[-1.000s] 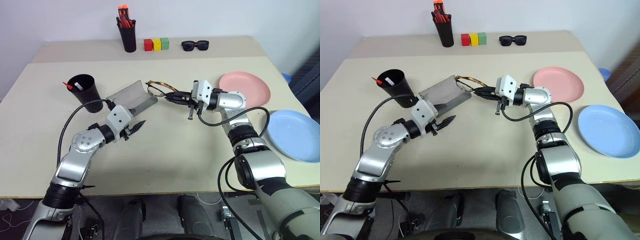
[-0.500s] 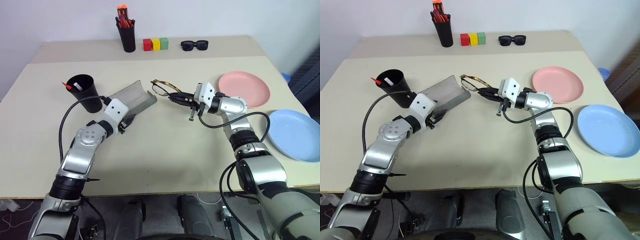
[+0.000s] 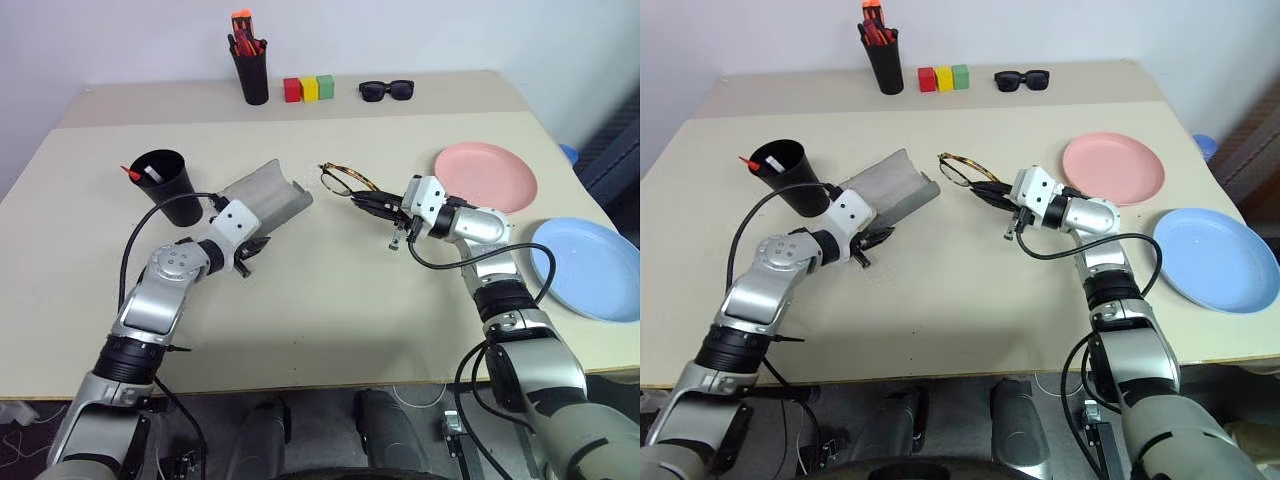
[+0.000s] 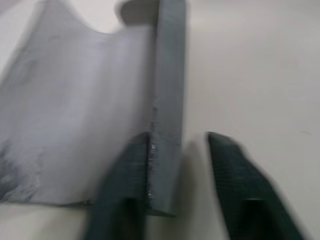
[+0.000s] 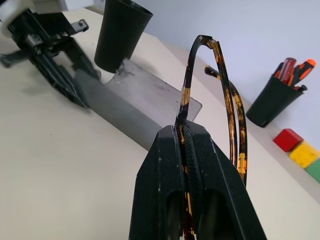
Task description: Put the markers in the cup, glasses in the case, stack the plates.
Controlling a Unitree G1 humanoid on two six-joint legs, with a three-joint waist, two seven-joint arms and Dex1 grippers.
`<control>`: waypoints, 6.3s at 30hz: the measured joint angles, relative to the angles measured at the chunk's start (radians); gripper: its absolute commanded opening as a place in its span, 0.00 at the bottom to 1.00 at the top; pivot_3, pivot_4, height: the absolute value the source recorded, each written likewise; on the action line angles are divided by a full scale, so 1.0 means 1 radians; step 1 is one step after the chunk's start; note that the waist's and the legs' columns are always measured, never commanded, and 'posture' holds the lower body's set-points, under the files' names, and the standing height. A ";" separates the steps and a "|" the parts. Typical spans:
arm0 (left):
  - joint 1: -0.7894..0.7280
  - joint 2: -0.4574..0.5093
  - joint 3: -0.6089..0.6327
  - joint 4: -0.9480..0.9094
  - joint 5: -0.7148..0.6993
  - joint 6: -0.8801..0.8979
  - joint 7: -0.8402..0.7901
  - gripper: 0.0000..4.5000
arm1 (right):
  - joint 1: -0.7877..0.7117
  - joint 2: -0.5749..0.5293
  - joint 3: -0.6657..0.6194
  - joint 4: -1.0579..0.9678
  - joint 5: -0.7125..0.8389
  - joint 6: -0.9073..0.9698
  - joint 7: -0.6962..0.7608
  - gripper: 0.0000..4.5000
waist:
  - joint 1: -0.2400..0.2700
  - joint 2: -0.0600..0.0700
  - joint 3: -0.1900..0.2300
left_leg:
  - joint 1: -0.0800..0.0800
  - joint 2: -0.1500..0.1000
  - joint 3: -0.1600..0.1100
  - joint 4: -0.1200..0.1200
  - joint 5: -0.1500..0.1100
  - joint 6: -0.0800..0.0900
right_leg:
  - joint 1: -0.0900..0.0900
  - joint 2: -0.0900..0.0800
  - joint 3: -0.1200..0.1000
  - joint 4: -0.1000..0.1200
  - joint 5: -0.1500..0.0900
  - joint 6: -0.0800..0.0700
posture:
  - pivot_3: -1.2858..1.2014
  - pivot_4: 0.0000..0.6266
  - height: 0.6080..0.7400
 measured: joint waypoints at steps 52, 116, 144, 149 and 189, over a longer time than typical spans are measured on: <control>0.661 0.165 0.365 -0.544 -0.519 0.009 -0.251 0.61 | 0.118 0.078 0.149 -0.375 0.135 0.499 0.242 0.00 | 0.018 -0.001 0.000 | 0.002 0.001 0.001 0.003 0.000 0.000 | 0.001 0.001 0.001 0.004 -0.003 -0.004 | 0.52 0.24 1.00; -0.687 -0.145 -0.167 1.025 0.076 -0.377 -0.330 0.01 | 1.032 -0.097 -0.200 -1.257 0.122 0.789 -0.453 0.91 | 0.048 -0.007 -0.002 | -0.004 0.001 0.001 0.001 0.000 0.001 | 0.001 0.002 0.000 -0.008 -0.001 0.001 | 0.52 0.24 1.00; -0.259 0.076 -0.181 0.145 -0.112 -0.059 -0.749 0.01 | 0.962 -0.109 -0.259 -1.230 0.166 0.864 -0.552 0.91 | 0.055 -0.006 -0.002 | 0.000 0.001 0.000 0.003 -0.001 0.001 | 0.006 0.001 0.000 -0.007 -0.002 -0.003 | 0.52 0.24 1.00; -0.233 -0.010 -0.034 0.071 -0.205 -0.072 -0.600 0.01 | 0.937 -0.137 -0.361 -1.175 0.179 0.891 -0.594 0.91 | 0.056 -0.006 -0.002 | 0.000 0.001 0.000 0.002 -0.001 0.001 | 0.006 0.001 0.000 -0.008 -0.001 0.001 | 0.52 0.24 1.00; -0.243 -0.109 -0.166 -0.033 -0.289 -0.012 -0.547 1.00 | 0.837 -0.215 -0.412 -0.801 -0.042 0.850 -0.783 0.01 | 0.049 -0.004 -0.003 | 0.001 0.001 0.001 0.003 -0.001 0.001 | 0.007 0.001 0.000 -0.008 -0.001 0.000 | 0.52 0.24 1.00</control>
